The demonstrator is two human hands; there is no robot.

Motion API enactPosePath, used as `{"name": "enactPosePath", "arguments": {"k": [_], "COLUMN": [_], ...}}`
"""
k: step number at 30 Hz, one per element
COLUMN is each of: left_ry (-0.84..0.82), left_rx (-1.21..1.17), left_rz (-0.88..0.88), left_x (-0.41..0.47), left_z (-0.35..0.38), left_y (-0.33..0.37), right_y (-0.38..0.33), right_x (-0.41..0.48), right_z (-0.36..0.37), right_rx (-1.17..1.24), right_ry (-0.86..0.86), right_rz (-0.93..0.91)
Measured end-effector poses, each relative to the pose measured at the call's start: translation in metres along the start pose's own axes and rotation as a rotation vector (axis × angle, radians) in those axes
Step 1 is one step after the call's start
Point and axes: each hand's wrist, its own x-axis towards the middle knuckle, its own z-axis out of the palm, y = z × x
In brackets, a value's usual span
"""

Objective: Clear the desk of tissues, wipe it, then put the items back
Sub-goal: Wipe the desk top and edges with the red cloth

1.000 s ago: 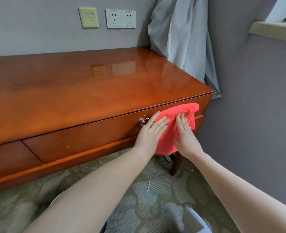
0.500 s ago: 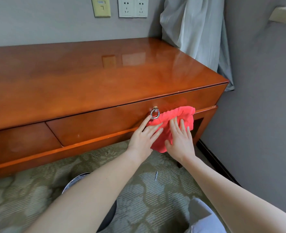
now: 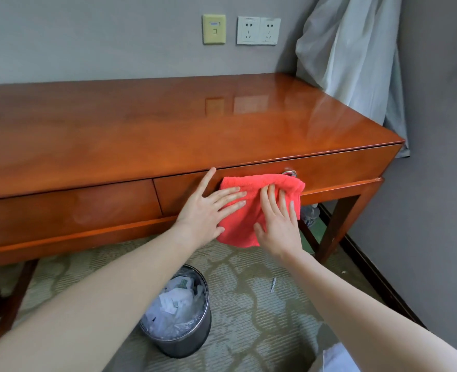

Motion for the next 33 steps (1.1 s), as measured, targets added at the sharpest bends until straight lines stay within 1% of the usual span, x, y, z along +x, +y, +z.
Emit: {"name": "enactPosePath", "arguments": {"k": [4,7,14,21,25,33], "left_ry": [0.051,0.067,0.007,-0.019,-0.001,-0.123], "left_rx": [0.023,0.0,-0.015,-0.001,0.009,-0.002], "left_rz": [-0.023,-0.067,-0.062,-0.067,-0.079,-0.179], "left_x": [-0.02,-0.042,-0.093,-0.159,-0.201,-0.297], "left_z": [-0.007,-0.002,0.035,0.079,0.1,0.133], "left_y": [-0.025,-0.04,-0.061,-0.09,-0.116,-0.161], "right_y": [-0.023,-0.047,-0.104,-0.164,-0.205,-0.306], "right_x": [0.007,0.007,-0.004,-0.016,-0.018,-0.023], "right_z": [-0.015,-0.017,0.016,0.052,0.07,0.094], "right_rx": [-0.011,0.027,0.068,0.098,0.086,0.043], "right_ry": [0.057,0.043,-0.027,-0.063,-0.05,-0.075], "right_rz": [-0.044,-0.084,-0.118,-0.232,-0.294,-0.43]}}
